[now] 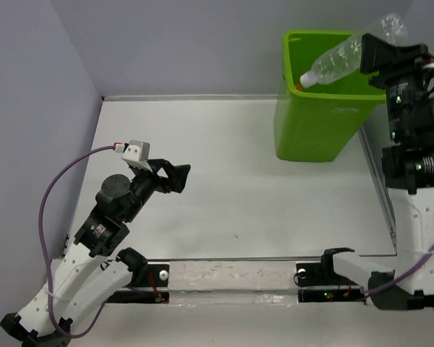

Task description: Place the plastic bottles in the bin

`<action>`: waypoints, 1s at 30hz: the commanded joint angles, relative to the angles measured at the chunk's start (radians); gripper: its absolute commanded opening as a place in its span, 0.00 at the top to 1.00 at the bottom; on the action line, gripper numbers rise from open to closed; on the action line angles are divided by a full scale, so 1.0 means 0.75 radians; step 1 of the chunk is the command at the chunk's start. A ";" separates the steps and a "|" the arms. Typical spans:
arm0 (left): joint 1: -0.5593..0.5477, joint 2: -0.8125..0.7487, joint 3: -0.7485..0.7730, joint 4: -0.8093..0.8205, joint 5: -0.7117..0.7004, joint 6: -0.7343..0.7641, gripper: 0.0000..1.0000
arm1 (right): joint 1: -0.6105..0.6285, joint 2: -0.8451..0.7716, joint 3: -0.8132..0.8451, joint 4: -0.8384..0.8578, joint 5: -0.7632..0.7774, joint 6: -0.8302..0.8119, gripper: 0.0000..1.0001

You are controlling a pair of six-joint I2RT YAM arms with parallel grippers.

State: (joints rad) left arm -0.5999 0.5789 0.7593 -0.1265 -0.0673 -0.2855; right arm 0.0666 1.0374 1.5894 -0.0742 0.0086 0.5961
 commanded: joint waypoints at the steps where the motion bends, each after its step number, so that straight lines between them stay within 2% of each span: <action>1: 0.008 -0.019 -0.014 0.064 0.022 0.017 0.01 | -0.001 0.387 0.255 -0.005 0.407 -0.348 0.71; 3: 0.008 -0.021 -0.016 0.068 0.026 0.017 0.01 | -0.001 0.504 0.341 -0.005 0.455 -0.457 0.69; 4: 0.010 -0.023 -0.014 0.066 0.028 0.019 0.01 | -0.001 0.602 0.398 -0.011 0.463 -0.490 0.65; 5: 0.008 -0.025 -0.014 0.066 0.026 0.019 0.01 | -0.001 0.639 0.423 -0.036 0.469 -0.510 0.49; 7: 0.010 -0.031 -0.014 0.064 0.024 0.019 0.01 | -0.001 0.676 0.446 -0.087 0.465 -0.529 0.28; 8: 0.010 -0.033 -0.016 0.064 0.022 0.017 0.01 | -0.001 0.670 0.448 -0.099 0.427 -0.525 0.11; 12: 0.010 -0.042 -0.020 0.079 0.024 0.006 0.01 | -0.001 0.556 0.450 -0.114 0.322 -0.457 0.01; 14: 0.008 -0.046 -0.025 0.083 0.026 0.008 0.01 | -0.001 0.503 0.480 -0.161 0.259 -0.439 0.01; 16: 0.010 -0.050 -0.023 0.085 0.024 0.008 0.01 | -0.001 0.388 0.420 -0.195 0.145 -0.398 0.01; 17: 0.012 -0.054 -0.023 0.089 0.024 0.008 0.01 | -0.001 0.335 0.419 -0.200 0.089 -0.376 0.03; 20: 0.018 -0.070 -0.027 0.097 0.022 0.015 0.01 | -0.001 0.070 0.140 -0.175 -0.205 -0.247 0.15; 21: 0.019 -0.076 -0.031 0.103 0.024 0.015 0.01 | -0.001 -0.008 -0.076 -0.116 -0.289 -0.176 0.38; 22: 0.023 -0.085 -0.035 0.115 0.028 0.017 0.01 | -0.001 -0.165 -0.187 -0.094 -0.365 -0.143 0.51; 23: 0.023 -0.089 -0.039 0.124 0.032 0.019 0.01 | -0.001 -0.241 -0.292 -0.077 -0.469 -0.114 0.81; 24: 0.023 -0.093 -0.041 0.132 0.043 0.019 0.01 | -0.001 -0.317 -0.398 -0.067 -0.516 -0.069 0.94; 25: 0.023 -0.097 -0.051 0.138 0.053 0.019 0.01 | -0.001 -0.388 -0.581 -0.057 -0.559 -0.067 1.00; 28: 0.023 -0.089 -0.059 0.158 0.069 0.023 0.01 | -0.001 -0.687 -0.864 -0.128 -0.672 -0.048 1.00; 30: 0.025 -0.077 -0.059 0.158 0.073 0.021 0.01 | -0.001 -0.788 -0.998 -0.165 -0.711 -0.008 1.00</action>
State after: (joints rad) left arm -0.5873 0.5137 0.7265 -0.0723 -0.0418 -0.2852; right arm 0.0666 0.4919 1.0355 -0.0784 -0.3656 0.5079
